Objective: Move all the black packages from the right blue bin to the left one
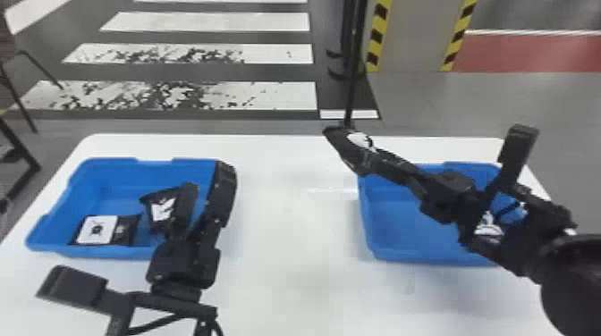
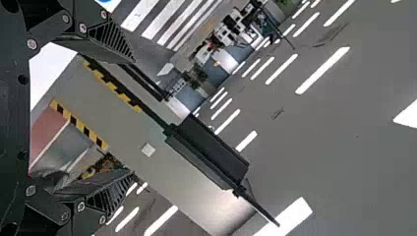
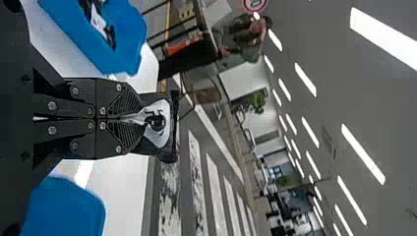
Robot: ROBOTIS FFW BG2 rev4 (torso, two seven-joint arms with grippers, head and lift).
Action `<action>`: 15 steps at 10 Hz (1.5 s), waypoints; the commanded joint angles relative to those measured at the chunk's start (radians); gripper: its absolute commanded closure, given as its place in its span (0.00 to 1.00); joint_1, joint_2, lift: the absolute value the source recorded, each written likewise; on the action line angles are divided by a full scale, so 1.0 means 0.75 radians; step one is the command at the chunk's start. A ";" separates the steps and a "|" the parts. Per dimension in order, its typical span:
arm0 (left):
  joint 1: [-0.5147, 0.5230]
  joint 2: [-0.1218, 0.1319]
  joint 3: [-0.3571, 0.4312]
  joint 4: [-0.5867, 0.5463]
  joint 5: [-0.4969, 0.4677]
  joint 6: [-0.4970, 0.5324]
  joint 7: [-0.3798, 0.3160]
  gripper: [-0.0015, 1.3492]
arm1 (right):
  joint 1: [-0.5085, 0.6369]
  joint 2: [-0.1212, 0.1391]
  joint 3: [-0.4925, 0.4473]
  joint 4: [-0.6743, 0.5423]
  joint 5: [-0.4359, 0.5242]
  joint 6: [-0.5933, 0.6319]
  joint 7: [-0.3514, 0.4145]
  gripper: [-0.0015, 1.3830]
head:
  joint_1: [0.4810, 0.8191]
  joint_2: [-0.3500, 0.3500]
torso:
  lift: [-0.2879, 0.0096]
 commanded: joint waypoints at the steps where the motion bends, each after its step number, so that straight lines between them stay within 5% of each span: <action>1: -0.021 0.010 -0.039 -0.004 0.036 0.009 -0.006 0.21 | -0.025 -0.014 0.140 -0.024 -0.083 -0.012 -0.001 0.85 | 0.63 0.56 | 0.37; 5: -0.028 0.004 -0.007 -0.004 -0.113 0.081 -0.006 0.21 | -0.097 -0.046 0.406 -0.053 -0.227 -0.042 -0.001 0.85 | 0.63 0.72 | 0.37; 10: -0.028 0.004 -0.013 -0.004 -0.116 0.065 -0.006 0.24 | -0.123 -0.057 0.501 -0.046 -0.275 -0.042 -0.001 0.85 | 0.63 0.85 | 0.37; 11: -0.028 0.006 -0.005 -0.014 -0.148 0.091 -0.006 0.64 | -0.123 -0.057 0.501 -0.043 -0.275 -0.042 -0.001 0.85 | 0.63 0.85 | 0.37; 12: -0.015 0.004 0.030 -0.066 -0.206 0.173 -0.004 0.92 | -0.123 -0.057 0.499 -0.037 -0.278 -0.055 0.001 0.85 | 0.63 0.86 | 0.37; 13: 0.001 -0.002 0.104 -0.174 -0.377 0.366 -0.023 0.89 | -0.127 -0.057 0.499 -0.024 -0.286 -0.068 0.001 0.85 | 0.63 0.85 | 0.37; 15: -0.015 0.002 0.091 -0.190 -0.416 0.379 -0.035 0.89 | -0.166 -0.052 0.504 0.026 -0.283 -0.088 -0.001 0.84 | 0.63 0.83 | 0.37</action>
